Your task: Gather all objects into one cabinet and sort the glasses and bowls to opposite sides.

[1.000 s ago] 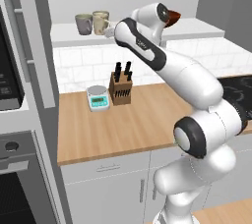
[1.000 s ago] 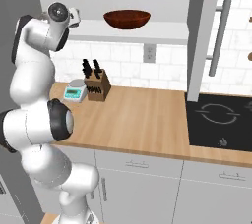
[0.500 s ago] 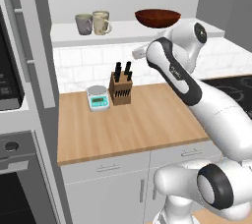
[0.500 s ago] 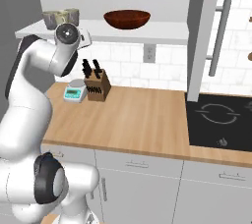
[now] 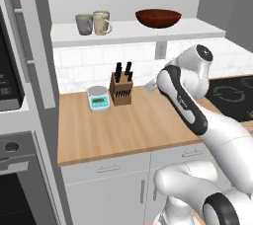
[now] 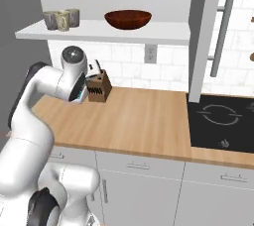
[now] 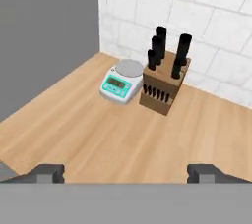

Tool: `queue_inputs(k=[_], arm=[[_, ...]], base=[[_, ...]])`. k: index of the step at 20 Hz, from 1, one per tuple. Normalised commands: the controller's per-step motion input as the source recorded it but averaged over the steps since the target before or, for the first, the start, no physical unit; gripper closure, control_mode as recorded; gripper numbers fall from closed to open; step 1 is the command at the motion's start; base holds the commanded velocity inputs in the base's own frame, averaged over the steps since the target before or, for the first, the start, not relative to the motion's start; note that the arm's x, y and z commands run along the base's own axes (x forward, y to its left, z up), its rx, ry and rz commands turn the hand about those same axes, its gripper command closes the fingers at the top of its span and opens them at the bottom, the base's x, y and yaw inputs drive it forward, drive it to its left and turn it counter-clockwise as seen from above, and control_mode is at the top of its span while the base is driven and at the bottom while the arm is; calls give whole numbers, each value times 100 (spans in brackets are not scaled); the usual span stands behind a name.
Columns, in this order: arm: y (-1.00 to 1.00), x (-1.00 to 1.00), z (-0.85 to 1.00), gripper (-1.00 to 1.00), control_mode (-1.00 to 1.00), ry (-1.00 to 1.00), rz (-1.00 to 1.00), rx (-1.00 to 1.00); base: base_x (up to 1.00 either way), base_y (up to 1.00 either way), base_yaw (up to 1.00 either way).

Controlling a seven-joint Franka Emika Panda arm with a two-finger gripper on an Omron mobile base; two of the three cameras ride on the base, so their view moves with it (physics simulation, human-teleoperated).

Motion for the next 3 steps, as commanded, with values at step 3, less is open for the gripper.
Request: queue_inputs(k=[3], arm=[[0,0,0,-100,-100,0,0,1]], base=[[0,0,0]])
